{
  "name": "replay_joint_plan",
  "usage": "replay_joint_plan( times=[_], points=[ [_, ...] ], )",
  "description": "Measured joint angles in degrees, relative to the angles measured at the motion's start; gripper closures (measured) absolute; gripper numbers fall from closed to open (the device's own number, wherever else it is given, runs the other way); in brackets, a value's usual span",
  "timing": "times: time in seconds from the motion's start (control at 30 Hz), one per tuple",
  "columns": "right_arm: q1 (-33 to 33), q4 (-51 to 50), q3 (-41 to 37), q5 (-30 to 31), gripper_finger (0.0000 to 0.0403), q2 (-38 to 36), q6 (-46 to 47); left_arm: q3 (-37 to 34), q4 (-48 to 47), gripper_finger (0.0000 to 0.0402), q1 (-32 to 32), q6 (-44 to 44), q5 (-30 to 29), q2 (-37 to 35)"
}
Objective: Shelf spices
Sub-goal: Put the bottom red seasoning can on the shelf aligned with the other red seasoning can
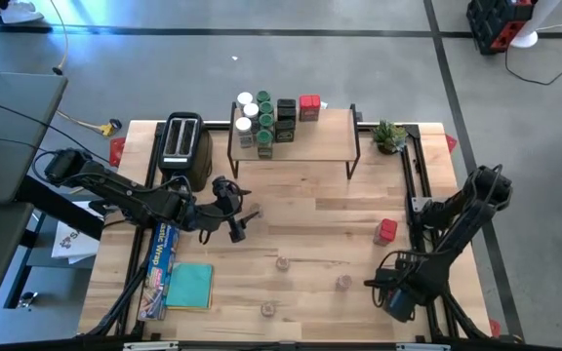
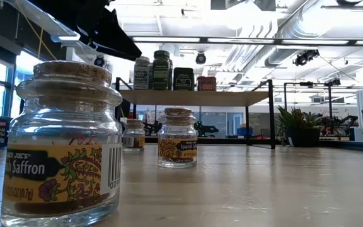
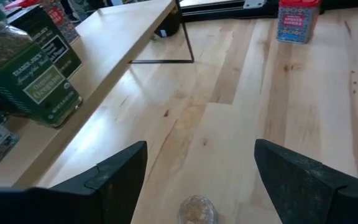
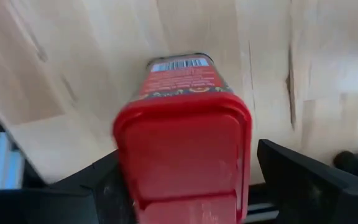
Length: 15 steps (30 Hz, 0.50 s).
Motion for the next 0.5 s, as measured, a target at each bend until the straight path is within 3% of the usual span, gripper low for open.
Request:
replay_joint_plan(
  times=[0.27, 0.5],
  points=[
    [-1.9, 1.3, -2.9, -1.7, 0.0102, 0.0, 3.7, 0.0, 0.0, 0.0108, 0.0, -1.5, 0.1, 0.0],
    [-11.2, 1.0, 3.6, 2.6, 0.0204, -0.2, -10.3, 0.0, 1.3, 0.0108, 0.0, -1.5, 0.1, 0.0]
  ],
)
